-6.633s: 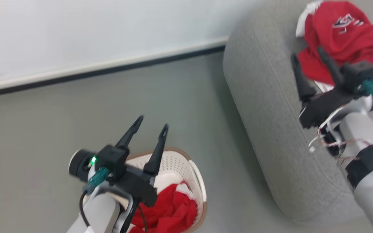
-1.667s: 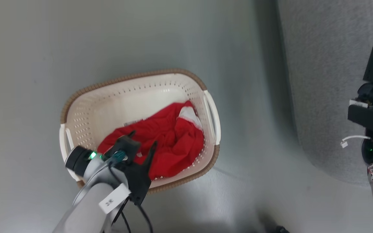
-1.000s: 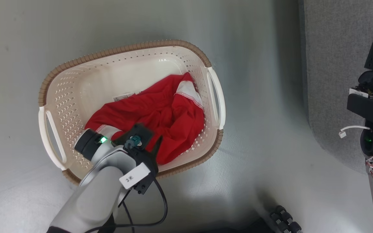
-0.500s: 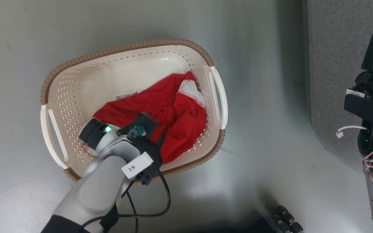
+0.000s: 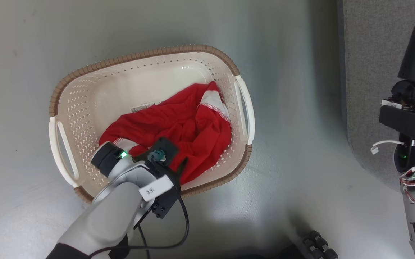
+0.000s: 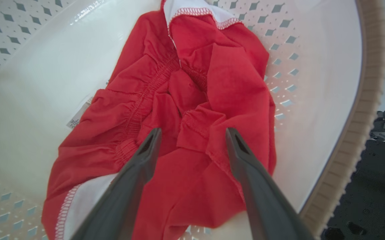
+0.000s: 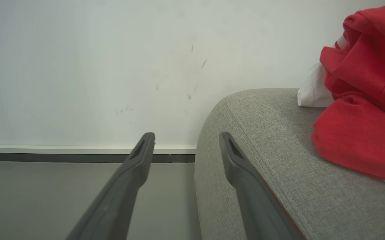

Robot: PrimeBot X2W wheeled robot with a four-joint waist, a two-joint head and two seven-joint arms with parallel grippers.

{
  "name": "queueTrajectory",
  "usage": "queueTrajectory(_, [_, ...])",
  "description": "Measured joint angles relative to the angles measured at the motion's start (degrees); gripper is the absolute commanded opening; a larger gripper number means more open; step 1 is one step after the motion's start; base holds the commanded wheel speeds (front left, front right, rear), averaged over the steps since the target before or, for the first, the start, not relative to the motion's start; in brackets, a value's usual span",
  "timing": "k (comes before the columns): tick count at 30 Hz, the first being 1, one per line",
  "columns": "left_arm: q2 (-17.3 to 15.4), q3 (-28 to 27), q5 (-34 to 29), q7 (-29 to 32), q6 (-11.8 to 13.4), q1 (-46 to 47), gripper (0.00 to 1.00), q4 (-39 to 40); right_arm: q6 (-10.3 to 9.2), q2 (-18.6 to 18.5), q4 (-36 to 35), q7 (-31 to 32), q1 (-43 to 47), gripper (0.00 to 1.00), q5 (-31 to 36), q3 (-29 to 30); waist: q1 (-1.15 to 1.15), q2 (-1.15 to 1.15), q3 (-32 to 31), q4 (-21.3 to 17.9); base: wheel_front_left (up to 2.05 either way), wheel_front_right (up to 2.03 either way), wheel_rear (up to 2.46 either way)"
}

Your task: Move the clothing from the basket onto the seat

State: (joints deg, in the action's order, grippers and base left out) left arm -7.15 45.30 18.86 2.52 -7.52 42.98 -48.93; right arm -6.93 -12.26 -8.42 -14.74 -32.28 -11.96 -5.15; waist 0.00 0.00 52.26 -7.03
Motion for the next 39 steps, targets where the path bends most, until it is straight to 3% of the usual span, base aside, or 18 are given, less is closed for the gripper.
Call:
queueTrajectory(8, [0.29,1.82,7.72,2.24,0.0,-0.23,1.0,1.34,0.47,0.21,0.42,0.0,0.01,1.0,0.58,-0.1,0.0,0.0,0.02,-0.08,0.0,0.0,0.0])
queueTrajectory(10, [-0.05,3.18,9.12,3.31,-0.01,-0.31,0.75,1.52,0.56,0.3,0.75,0.0,0.01,1.0,0.77,-0.14,0.0,0.0,0.0,-0.1,0.0,0.0,0.0])
queueTrajectory(11, [-0.25,3.63,9.51,3.6,-0.01,-0.35,0.46,1.62,0.56,0.36,0.89,0.0,0.01,1.0,0.94,-0.19,0.0,0.0,-0.02,-0.11,0.0,0.0,0.0])
queueTrajectory(12, [-0.46,3.96,9.96,4.03,-0.01,-0.37,0.35,1.74,0.59,0.47,0.93,0.0,0.01,1.0,0.97,-0.25,0.0,0.0,-0.02,-0.12,0.0,0.0,0.0])
queueTrajectory(14, [-0.91,4.63,10.7,4.59,-0.01,-0.37,0.01,1.99,0.69,0.63,0.94,0.0,0.01,1.0,0.98,-0.34,0.0,0.0,-0.02,-0.16,0.0,0.0,0.0])
queueTrajectory(25, [-2.1,6.21,16.56,4.23,-0.01,-0.15,0.0,4.88,0.98,0.82,1.47,0.0,-0.01,1.0,1.32,-0.05,0.0,0.0,-0.16,-0.32,0.0,0.0,0.0])
queueTrajectory(39, [-3.78,5.37,19.6,-6.5,-0.01,1.49,0.0,8.93,1.67,2.02,5.0,0.0,0.03,1.0,1.42,0.09,0.0,0.0,-4.15,0.44,0.0,0.0,0.0])
